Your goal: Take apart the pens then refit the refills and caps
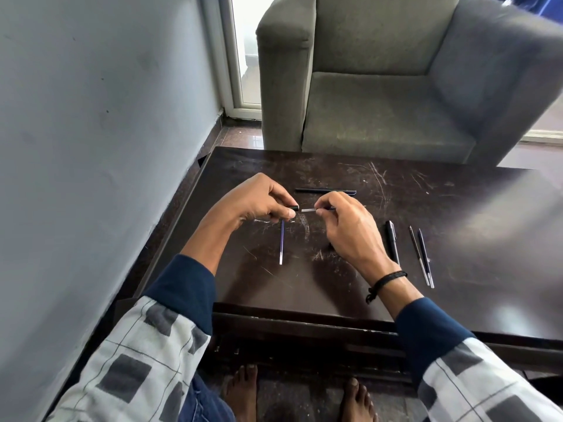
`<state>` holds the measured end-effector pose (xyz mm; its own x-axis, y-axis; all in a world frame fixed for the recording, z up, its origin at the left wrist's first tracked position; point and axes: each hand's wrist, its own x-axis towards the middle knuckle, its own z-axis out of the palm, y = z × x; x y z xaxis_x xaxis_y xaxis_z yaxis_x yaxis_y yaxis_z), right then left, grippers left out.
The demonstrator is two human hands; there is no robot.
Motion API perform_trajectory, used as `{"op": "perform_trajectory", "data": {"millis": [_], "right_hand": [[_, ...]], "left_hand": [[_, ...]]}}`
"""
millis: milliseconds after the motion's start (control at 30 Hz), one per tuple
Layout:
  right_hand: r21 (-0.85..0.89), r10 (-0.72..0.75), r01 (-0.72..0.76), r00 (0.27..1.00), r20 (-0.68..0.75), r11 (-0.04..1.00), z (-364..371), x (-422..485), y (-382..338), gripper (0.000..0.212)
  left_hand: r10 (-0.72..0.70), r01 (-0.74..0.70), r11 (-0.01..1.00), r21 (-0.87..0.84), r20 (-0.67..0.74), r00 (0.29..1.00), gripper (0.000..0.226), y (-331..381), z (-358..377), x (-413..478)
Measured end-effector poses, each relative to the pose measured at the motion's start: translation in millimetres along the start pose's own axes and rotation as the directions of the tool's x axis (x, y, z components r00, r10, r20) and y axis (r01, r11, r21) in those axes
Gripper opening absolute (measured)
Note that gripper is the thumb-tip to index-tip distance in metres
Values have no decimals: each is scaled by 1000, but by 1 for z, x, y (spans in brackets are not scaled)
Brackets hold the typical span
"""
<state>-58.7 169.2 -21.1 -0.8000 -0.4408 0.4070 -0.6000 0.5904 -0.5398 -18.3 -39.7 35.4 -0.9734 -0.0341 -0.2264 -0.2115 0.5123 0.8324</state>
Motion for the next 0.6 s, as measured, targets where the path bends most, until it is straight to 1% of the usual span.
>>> {"op": "perform_trajectory", "data": {"millis": [100,267,433,600], "right_hand": [[-20,-22,23,1000,14,1000,0,-1,-4,6],[-40,-50,52,998,49,998,1,-3,-6,7],[-29,-34,35,999,35,999,-1,-3,-6,6],[19,-26,25,997,69,1000,-3,-4,-11,9]], "left_hand": [[10,-11,999,41,20,1000,22,1,3,0],[13,-16,999,45,79,997,23,3,9,1],[13,-14,1000,16,74,997,23,3,10,0],[-3,2,1000,24,75,997,19,5,15,0]]}}
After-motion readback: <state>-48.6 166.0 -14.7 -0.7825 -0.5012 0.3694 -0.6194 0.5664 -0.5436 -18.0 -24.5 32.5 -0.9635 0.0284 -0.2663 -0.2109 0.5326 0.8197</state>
